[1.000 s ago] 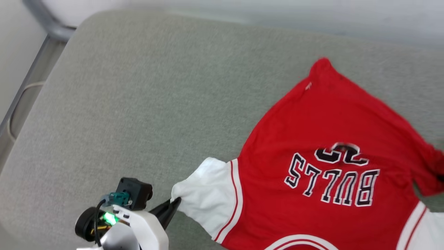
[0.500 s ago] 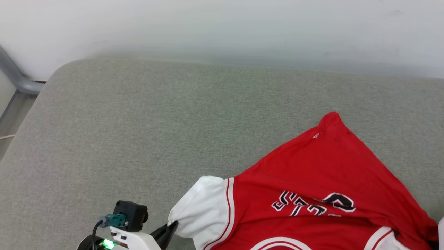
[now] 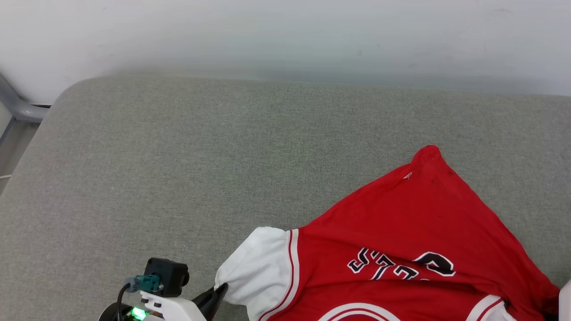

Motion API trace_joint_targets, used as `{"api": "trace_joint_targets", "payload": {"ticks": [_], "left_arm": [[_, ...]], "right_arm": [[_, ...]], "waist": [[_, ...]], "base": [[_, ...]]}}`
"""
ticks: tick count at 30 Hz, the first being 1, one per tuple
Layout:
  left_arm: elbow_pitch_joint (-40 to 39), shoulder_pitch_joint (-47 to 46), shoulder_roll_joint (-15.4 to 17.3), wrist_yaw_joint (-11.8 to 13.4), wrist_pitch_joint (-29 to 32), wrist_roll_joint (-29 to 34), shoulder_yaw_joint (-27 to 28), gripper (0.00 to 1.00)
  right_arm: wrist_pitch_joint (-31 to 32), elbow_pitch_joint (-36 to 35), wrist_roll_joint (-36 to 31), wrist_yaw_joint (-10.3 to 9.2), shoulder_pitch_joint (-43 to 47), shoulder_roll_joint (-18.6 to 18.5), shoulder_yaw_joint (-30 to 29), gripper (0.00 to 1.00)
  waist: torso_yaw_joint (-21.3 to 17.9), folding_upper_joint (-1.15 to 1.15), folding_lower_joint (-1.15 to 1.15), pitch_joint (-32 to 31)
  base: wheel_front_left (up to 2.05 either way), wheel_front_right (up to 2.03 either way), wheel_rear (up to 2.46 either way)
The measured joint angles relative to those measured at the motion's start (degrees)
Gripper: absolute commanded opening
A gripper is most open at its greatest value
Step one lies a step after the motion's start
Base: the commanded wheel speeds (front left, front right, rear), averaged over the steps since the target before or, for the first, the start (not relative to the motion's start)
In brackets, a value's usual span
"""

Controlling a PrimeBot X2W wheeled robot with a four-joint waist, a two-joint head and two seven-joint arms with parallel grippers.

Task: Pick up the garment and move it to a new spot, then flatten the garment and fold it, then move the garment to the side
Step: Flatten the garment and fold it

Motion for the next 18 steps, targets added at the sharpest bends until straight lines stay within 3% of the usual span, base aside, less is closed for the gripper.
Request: {"api": "trace_joint_targets", "payload": {"ticks": [1,11,18], "left_arm": [[0.0,0.0,0.0,0.0,0.0,0.0,-0.1,0.00],[-0.4,-1.1,-0.1,-0.1,-0.4,0.2,-0.5,0.00],[-0.9,-3.0,-1.4,-1.0,-1.1,0.8,-1.8,0.00]], "right_arm": [[0.0,-0.2,0.6,-0.01,-0.8,-0.5,0.5,1.00],[6.3,-10.8,3.8,-0.02,-7.2,-6.4,3.4,1.00],[12.0,-16.3,2.5,-0.02,-17.1,-5.1,4.9,1.00]], "waist": [[0.1,0.00,0.00,0.0],[1.1,0.00,0.00,1.0],[3.3,0.00,0.01,4.3]], "base": [[0.00,0.00,0.00],[0.00,0.00,0.00],[0.00,0.00,0.00]]}}
